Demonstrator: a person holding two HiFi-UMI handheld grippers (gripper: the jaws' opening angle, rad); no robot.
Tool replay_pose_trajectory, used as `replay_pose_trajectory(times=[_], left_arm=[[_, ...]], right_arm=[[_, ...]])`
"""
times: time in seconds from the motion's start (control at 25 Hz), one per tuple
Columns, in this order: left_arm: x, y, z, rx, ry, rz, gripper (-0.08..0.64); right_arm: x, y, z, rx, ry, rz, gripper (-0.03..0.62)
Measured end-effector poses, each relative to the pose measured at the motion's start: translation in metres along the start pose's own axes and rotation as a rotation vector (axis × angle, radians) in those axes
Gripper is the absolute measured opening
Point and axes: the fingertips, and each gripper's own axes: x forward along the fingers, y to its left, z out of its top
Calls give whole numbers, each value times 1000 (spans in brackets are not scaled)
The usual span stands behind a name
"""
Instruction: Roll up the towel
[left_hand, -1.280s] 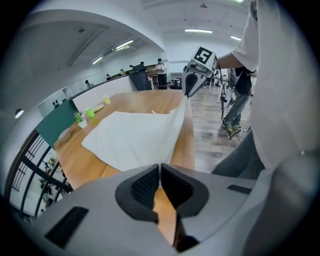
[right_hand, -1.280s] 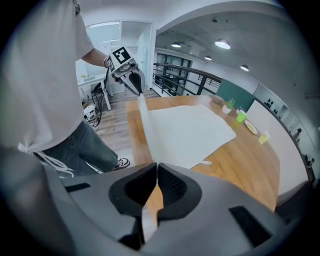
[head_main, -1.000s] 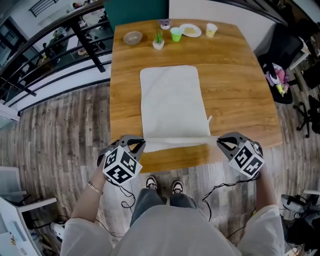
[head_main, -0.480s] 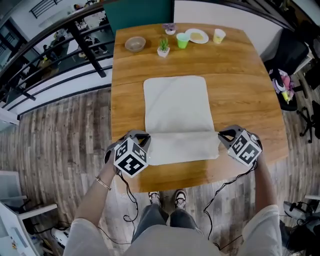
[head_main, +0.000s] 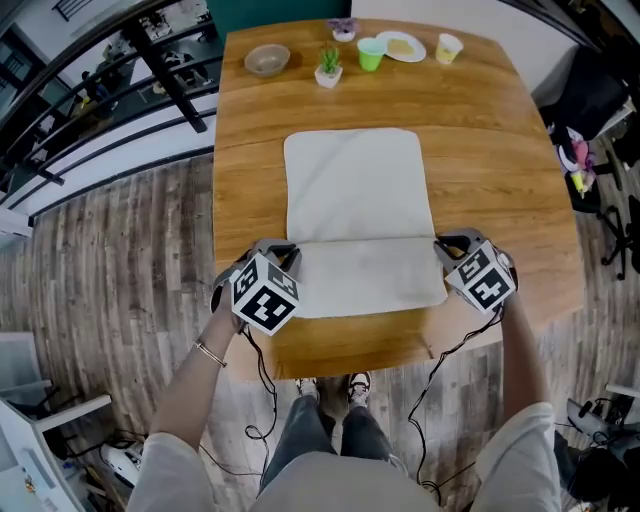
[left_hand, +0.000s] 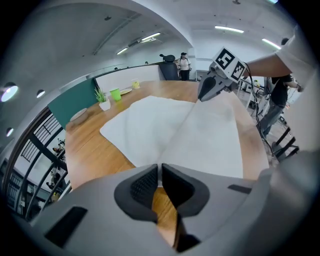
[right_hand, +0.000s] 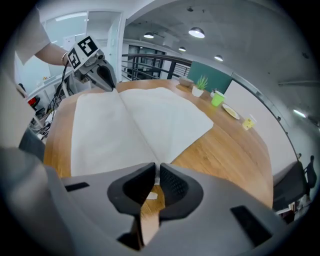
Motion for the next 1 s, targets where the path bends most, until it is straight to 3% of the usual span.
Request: replay_pose_trajectory(times=[0.24, 0.4, 0.52, 0.6, 0.76, 1.0], left_arm=[[-10, 14, 2, -74, -34, 36, 66], [-37, 14, 10, -95, -91, 41, 88], [-56, -13, 11, -7, -94, -34, 131], [-69, -43, 5, 100, -81, -99, 141], [-78, -101, -19, 313, -9, -188, 143], [-59, -128, -32, 330, 16, -205, 141]], right_arm=[[-22, -19, -1, 90, -62, -72, 73], [-48, -10, 0, 82, -98, -51, 115], [-67, 20, 5, 25, -121, 19, 128], [-76, 51, 5, -32, -127, 80, 127], [-75, 105, -19, -172, -34, 179, 140], [-59, 125, -39, -256, -2, 211, 144]])
